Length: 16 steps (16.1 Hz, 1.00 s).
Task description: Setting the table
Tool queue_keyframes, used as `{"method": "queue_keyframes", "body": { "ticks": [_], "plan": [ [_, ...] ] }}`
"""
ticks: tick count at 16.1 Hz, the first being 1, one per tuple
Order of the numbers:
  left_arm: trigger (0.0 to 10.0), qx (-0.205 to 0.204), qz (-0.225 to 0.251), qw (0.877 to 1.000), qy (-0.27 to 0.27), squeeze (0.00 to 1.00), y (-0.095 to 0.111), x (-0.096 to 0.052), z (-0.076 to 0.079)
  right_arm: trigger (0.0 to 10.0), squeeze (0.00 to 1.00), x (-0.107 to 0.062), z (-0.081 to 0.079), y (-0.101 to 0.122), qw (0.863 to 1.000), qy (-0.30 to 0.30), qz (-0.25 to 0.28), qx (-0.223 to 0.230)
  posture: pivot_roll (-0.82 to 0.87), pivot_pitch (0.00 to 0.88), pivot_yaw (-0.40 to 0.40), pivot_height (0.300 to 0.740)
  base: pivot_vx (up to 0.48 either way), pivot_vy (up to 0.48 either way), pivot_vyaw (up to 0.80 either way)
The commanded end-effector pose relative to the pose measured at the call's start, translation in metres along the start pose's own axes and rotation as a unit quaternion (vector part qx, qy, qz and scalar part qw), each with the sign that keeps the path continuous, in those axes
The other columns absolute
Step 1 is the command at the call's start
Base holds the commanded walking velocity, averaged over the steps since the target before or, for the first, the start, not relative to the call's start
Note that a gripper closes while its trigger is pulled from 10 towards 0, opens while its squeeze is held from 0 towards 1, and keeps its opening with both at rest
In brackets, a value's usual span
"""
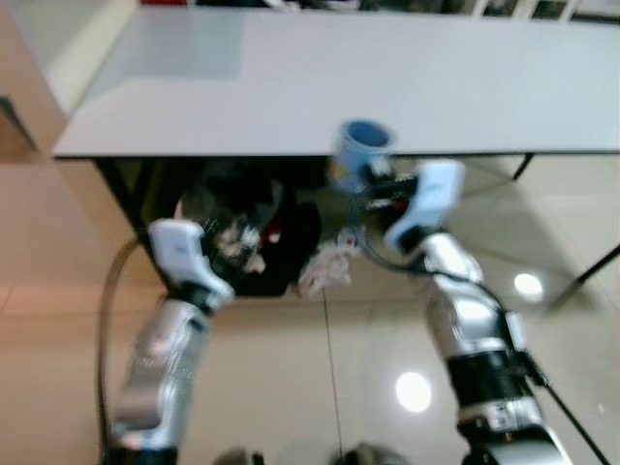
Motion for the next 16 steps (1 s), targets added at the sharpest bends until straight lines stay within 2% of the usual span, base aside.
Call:
{"method": "queue_keyframes", "body": {
  "ticks": [1,5,7,11,16],
  "plan": [
    [10.0,0.021,-0.005,1.000,-0.003,0.00,-0.001,0.002,0.002,10.0,0.00,0.001,0.010,0.000,1.000,-0.020,-0.012,-0.011,-0.11,0.075,0.003,0.740,0.480,0.000,-0.80],
    [10.0,0.019,0.003,1.000,0.000,0.00,0.004,0.002,0.002,10.0,0.00,0.002,0.015,0.003,0.999,-0.035,0.000,-0.005,-0.10,0.073,0.001,0.740,0.480,0.000,-0.60],
    [10.0,0.017,0.004,1.000,-0.002,0.00,0.003,0.002,0.004,10.0,0.00,0.003,0.016,0.001,0.999,-0.043,-0.011,-0.014,-0.10,0.074,0.001,0.740,0.480,0.000,0.00],
    [10.0,0.015,0.008,1.000,-0.015,0.00,0.005,0.003,0.011,10.0,0.00,0.001,0.015,0.003,0.999,-0.036,-0.001,-0.003,-0.11,0.086,0.002,0.740,0.480,0.000,0.00],
    [10.0,0.016,0.036,0.999,-0.037,0.00,0.023,0.008,0.020,10.0,0.00,0.002,0.020,0.013,0.999,-0.039,0.016,-0.007,-0.11,0.093,0.003,0.740,0.480,0.000,0.00]
  ]
}}
Point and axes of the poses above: a point about 5 cm out from each wrist's last joint towards the gripper, its own x axis pointing out of the wrist towards the gripper, its own y axis along the axis of the wrist's last joint, z = x × y, the point moved 2 cm from there along x, pointing out of the wrist towards the gripper
